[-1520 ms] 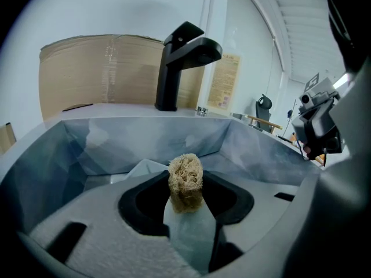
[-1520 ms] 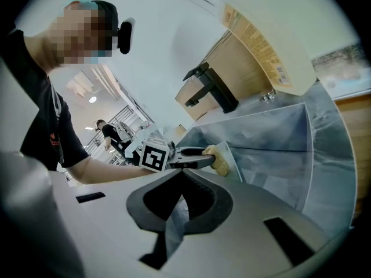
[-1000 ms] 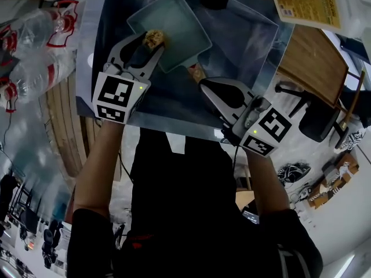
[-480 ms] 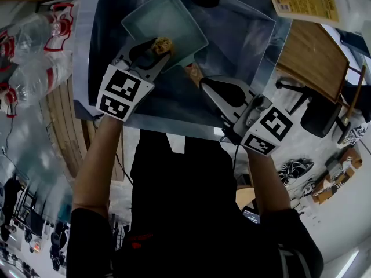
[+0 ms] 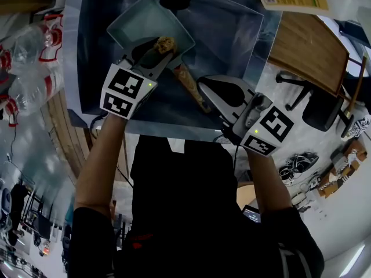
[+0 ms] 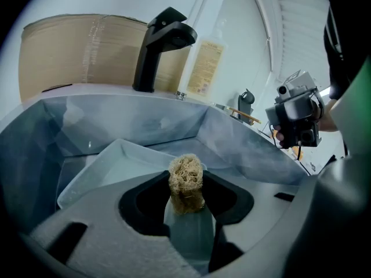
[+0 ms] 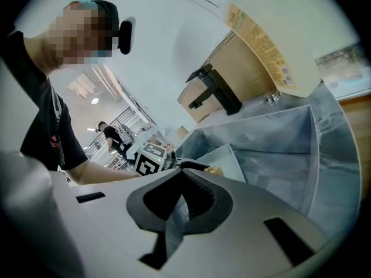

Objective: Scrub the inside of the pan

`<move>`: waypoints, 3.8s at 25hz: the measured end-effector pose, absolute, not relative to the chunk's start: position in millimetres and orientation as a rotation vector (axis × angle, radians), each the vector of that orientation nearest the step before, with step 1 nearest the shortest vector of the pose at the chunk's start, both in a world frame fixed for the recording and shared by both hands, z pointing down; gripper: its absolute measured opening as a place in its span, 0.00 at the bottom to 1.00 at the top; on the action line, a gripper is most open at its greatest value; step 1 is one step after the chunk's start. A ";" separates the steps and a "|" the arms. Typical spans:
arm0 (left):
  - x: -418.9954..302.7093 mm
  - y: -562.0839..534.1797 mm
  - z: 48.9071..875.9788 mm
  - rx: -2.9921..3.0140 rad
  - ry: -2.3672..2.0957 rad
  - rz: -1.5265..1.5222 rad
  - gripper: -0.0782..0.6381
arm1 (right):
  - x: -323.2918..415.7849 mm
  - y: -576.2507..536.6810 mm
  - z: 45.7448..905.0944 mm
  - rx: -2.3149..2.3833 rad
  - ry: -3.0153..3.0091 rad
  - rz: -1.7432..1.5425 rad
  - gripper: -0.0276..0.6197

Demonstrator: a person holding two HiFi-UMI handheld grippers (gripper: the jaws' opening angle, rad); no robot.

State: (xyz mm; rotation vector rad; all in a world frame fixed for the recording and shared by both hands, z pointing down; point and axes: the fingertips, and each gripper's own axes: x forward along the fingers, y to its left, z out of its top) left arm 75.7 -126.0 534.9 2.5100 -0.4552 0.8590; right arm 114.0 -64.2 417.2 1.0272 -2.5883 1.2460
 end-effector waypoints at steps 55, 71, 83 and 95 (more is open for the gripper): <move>-19.6 -84.8 184.8 2.953 -0.523 0.150 0.36 | 73.5 -24.9 208.5 1.370 -2.679 0.680 0.05; -45.7 -72.8 154.3 3.000 -0.442 0.072 0.36 | 32.0 -16.9 174.0 1.414 -2.681 0.543 0.05; -58.5 -69.5 156.3 2.982 -0.463 0.054 0.36 | 16.4 -12.2 174.4 1.393 -2.675 0.533 0.04; -53.3 -67.6 163.1 2.969 -0.465 0.067 0.36 | 18.3 -13.3 179.8 1.373 -2.675 0.552 0.05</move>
